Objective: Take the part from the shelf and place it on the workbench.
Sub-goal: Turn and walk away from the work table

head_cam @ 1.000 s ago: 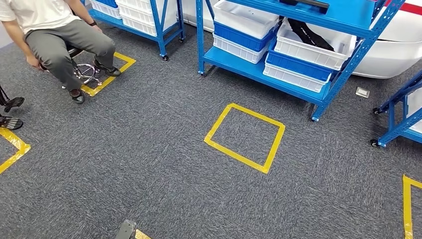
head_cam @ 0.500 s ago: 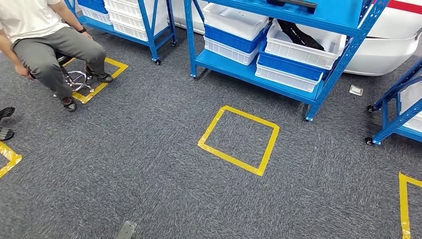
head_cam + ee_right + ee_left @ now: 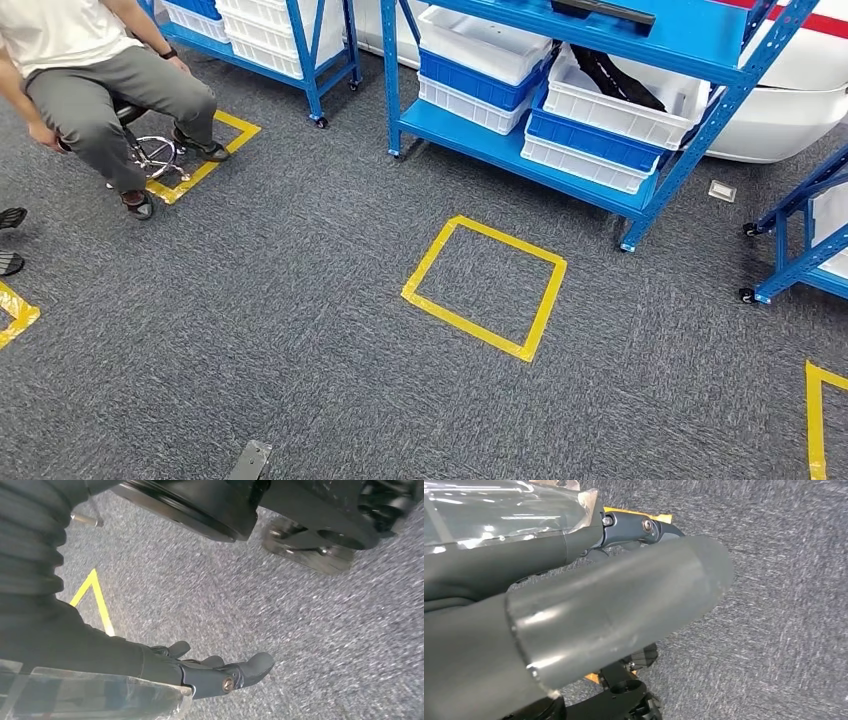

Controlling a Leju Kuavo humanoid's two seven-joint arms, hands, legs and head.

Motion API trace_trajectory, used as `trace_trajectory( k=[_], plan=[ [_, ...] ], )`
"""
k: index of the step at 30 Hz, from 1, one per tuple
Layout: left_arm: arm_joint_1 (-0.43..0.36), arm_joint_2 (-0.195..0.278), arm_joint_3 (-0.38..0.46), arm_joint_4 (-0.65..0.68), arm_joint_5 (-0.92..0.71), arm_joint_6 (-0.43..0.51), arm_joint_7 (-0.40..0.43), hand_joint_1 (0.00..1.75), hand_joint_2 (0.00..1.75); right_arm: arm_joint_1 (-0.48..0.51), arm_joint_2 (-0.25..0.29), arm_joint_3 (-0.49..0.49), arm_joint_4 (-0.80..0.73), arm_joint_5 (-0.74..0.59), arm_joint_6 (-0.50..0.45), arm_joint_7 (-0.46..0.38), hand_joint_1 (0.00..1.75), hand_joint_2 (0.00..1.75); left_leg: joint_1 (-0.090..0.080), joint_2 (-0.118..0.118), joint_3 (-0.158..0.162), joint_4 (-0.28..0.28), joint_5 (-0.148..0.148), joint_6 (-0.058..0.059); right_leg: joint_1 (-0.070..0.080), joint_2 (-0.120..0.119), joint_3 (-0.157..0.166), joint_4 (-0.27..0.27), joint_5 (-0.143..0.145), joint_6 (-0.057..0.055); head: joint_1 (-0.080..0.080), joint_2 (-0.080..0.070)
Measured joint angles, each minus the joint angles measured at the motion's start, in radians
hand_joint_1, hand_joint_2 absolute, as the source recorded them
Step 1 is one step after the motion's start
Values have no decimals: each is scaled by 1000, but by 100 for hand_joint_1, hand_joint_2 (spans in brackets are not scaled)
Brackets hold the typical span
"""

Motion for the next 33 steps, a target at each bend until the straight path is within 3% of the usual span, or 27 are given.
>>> trace_trajectory(
  k=[1, 3, 5, 7, 10, 11, 12, 13, 14, 15, 16, 17, 21, 22, 24, 26, 27, 28, 30, 31, 33],
  plan=[
    [-1, 0, 0, 0, 0, 0, 1, 0, 0, 2, 0, 0, 0, 0, 0, 0, 0, 175, -3, 0, 1, 0, -2, -6, 1, 0, 9, -35, 14, -6, -1, 0],
    [-2, 0, 0, 0, -1, 0, 4, 0, 0, 3, 0, 0, 0, -1, 0, 0, 0, 175, -4, 0, 3, -3, -5, -17, 6, 2, 9, -47, 17, -26, -2, 0],
    [-3, 1, -1, 0, -2, 0, 5, 0, 0, 3, 2, 0, 0, 0, 0, 0, 0, 175, 0, 1, 2, 6, -13, -26, -1, 3, 19, -52, 21, -42, -3, 0],
    [-4, 1, -1, 0, -2, 0, 6, 0, 0, 3, 4, 0, 0, 0, 0, 0, 0, 175, 2, 0, -5, 26, -27, -31, -9, 4, 30, -56, 23, -49, -5, 0],
    [-4, 1, -1, 0, -2, 0, 6, 0, 0, 3, 4, 0, 0, 0, 0, 0, 0, 175, 1, 0, -9, 34, -34, -31, -8, 5, 30, -56, 23, -50, -5, 0],
    [-4, 1, -1, 0, -3, 0, 6, 0, 0, 3, 4, 0, 0, 0, 0, 0, 0, 175, 2, 0, -20, 58, -47, -32, -8, 4, 31, -56, 23, -53, -6, 0],
    [-4, 1, -2, 0, -3, 0, 7, 0, 0, 3, 4, 0, 0, 0, 0, 0, 0, 175, 2, 0, -54, 123, -73, -33, -6, 3, 31, -55, 22, -58, -6, 0],
    [-3, 1, -2, 0, -3, 0, 7, 0, 0, 4, 4, 0, 0, 0, 0, 0, 0, 175, 2, 0, -83, 165, -73, -34, -4, 4, 36, -55, 18, -63, -7, 0],
    [-3, 2, -2, 0, -3, 0, 8, 0, 0, 6, 5, 0, 0, 0, 0, 0, 0, 175, 2, 0, -92, 164, -55, -32, -1, 6, 42, -55, 11, -66, -8, 0],
    [-4, 2, -2, 1, -3, 0, 8, 0, 0, 8, 5, 0, 0, 0, 0, 0, 0, 175, 1, 0, -87, 136, -29, -30, 5, 8, 47, -54, 1, -63, -8, 0],
    [-4, 2, -2, 1, -3, 0, 9, 0, 0, 9, 5, 0, 0, 0, 0, 0, 0, 175, 0, 0, -60, 67, 10, -25, 8, 10, 53, -54, -7, -58, -8, 0],
    [-5, 2, -2, 1, -3, 0, 8, 0, 0, 9, 5, -1, 0, -1, 0, 0, 0, 175, -3, 0, -39, 22, 22, -20, 12, 10, 54, -55, -13, -52, -8, 0],
    [-5, 2, -2, 0, -3, 0, 7, 0, 0, 8, 2, -1, 0, -1, 0, 0, 0, 175, -6, -2, -28, 8, 15, 3, 14, 7, 53, -36, -33, -33, -7, 0],
    [-5, 2, -2, 0, -3, 0, 6, 0, 0, 7, 2, -1, 0, -1, 1, 0, 0, 175, -4, 0, -24, 4, 15, 9, 13, 6, 34, 6, -52, -33, -7, 0],
    [-5, 3, -1, 0, -3, 1, 6, 0, 0, 1, 1, -1, 0, -4, 4, -2, 0, 175, -4, 4, -18, 3, 8, 19, 12, 5, -34, 140, -103, -36, -6, 0],
    [-5, 3, -1, 0, -4, 1, 5, 0, 0, -7, 1, -1, 0, -6, 8, -4, 0, 175, -6, 5, -10, 3, -1, 23, 11, 4, -87, 233, -121, -30, -7, 0],
    [-5, 3, -2, 0, -4, 1, 5, 0, 0, -8, 1, -1, 0, -7, 8, -4, 0, 175, -6, 4, -3, 3, -6, 22, 10, 3, -88, 227, -105, -23, -7, 0],
    [-5, 2, -2, 0, -5, 1, 5, 0, 0, -8, 1, -1, 0, -7, 8, -3, 0, 175, -6, 3, 5, 3, -11, 20, 9, 2, -70, 180, -74, -14, -6, 0],
    [-5, 2, -2, 0, -5, 1, 4, 0, 0, -1, 0, -1, 0, -6, 9, -2, 0, 175, -9, -1, 18, 4, -22, 12, 6, 0, -21, 42, -4, -5, -3, 0],
    [-5, 2, -1, 0, -5, 1, 4, 0, 0, 3, 0, -1, 0, -6, 9, -2, 0, 175, -11, -2, 22, 5, -26, 7, 8, -1, -5, -8, 17, -10, -2, 0],
    [-6, 1, -1, 1, -5, 1, 3, 0, 0, 5, -1, -1, 0, -6, 9, -2, 0, 175, -15, -2, 24, 3, -33, -3, 14, -2, -1, -40, 23, -29, -2, 0]
  ],
)
